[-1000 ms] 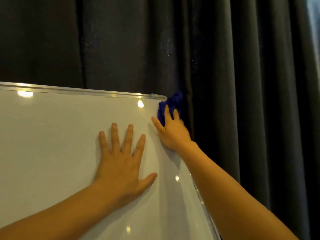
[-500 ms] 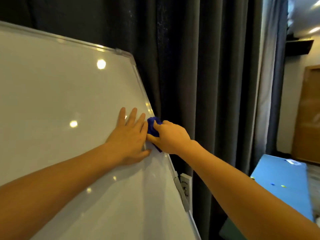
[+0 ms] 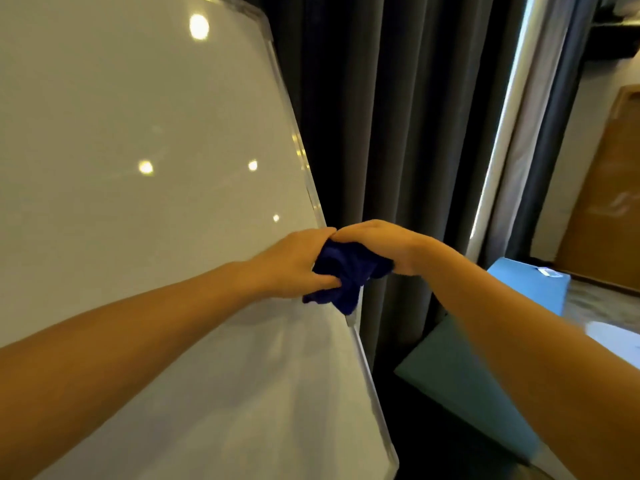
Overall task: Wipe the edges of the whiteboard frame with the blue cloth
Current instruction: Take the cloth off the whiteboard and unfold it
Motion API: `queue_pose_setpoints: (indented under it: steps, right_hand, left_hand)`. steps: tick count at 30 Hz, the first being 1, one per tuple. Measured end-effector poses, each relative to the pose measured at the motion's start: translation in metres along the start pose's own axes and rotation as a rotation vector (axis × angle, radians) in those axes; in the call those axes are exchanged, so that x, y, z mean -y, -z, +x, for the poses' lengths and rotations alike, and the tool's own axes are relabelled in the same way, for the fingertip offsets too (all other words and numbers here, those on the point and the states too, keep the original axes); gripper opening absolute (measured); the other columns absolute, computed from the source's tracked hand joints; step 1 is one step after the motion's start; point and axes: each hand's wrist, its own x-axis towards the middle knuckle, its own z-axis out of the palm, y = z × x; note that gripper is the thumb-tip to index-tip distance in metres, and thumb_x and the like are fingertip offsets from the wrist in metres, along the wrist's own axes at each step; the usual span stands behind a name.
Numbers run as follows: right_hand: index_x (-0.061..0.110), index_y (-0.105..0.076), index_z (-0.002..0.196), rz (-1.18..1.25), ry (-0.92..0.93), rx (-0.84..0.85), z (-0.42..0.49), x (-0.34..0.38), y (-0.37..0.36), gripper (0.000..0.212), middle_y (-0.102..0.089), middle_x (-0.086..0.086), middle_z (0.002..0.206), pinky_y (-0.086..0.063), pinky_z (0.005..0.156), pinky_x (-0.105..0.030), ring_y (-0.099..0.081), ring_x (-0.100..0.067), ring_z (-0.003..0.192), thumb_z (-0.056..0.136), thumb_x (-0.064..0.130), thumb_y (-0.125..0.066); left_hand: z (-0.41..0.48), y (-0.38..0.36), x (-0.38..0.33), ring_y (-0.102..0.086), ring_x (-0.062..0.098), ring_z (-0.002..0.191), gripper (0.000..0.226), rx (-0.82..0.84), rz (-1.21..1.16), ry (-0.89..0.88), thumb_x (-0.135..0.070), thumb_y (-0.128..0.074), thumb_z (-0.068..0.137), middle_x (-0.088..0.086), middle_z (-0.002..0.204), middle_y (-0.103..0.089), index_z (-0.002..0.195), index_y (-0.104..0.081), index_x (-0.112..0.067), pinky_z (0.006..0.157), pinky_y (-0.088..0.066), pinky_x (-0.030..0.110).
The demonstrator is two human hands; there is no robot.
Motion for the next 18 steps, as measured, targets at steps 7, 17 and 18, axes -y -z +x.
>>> queue_pose_setpoints:
  steps: [7, 17, 18]
  right_hand:
    - [0.025, -0.059, 0.131, 0.202, 0.207, 0.209, -0.043, -0.041, 0.038, 0.054, -0.066, -0.005, 0.123, -0.059, 0.079, -0.034, -0.067, -0.027, 0.108, 0.083, 0.008, -0.075]
    - [0.031, -0.058, 0.132, -0.031, 0.119, 0.281, -0.142, -0.151, 0.181, 0.067, -0.070, -0.003, 0.121, -0.053, 0.098, -0.050, -0.068, -0.024, 0.110, 0.074, 0.016, -0.086]
    - [0.029, -0.052, 0.139, 0.074, 0.091, 0.319, -0.150, -0.167, 0.201, 0.076, -0.067, -0.008, 0.128, -0.048, 0.104, -0.053, -0.065, -0.028, 0.115, 0.072, 0.019, -0.086]
  left_hand:
    - [0.011, -0.013, -0.043, -0.064, 0.016, 0.099, 0.038, -0.138, -0.197, 0.307, -0.012, -0.071, 0.086, -0.005, 0.109, -0.068, 0.120, -0.062, -0.025, 0.081, -0.056, 0.028]
    - [0.080, -0.148, -0.148, -0.065, 0.015, 0.081, 0.012, -0.374, -0.705, 0.374, -0.013, -0.060, 0.094, -0.001, 0.084, -0.069, 0.092, -0.065, -0.023, 0.075, -0.056, 0.033]
    - [0.095, -0.168, -0.157, -0.064, 0.018, 0.077, 0.013, -0.355, -0.803, 0.396, -0.015, -0.058, 0.096, 0.002, 0.082, -0.067, 0.091, -0.064, -0.025, 0.069, -0.057, 0.034]
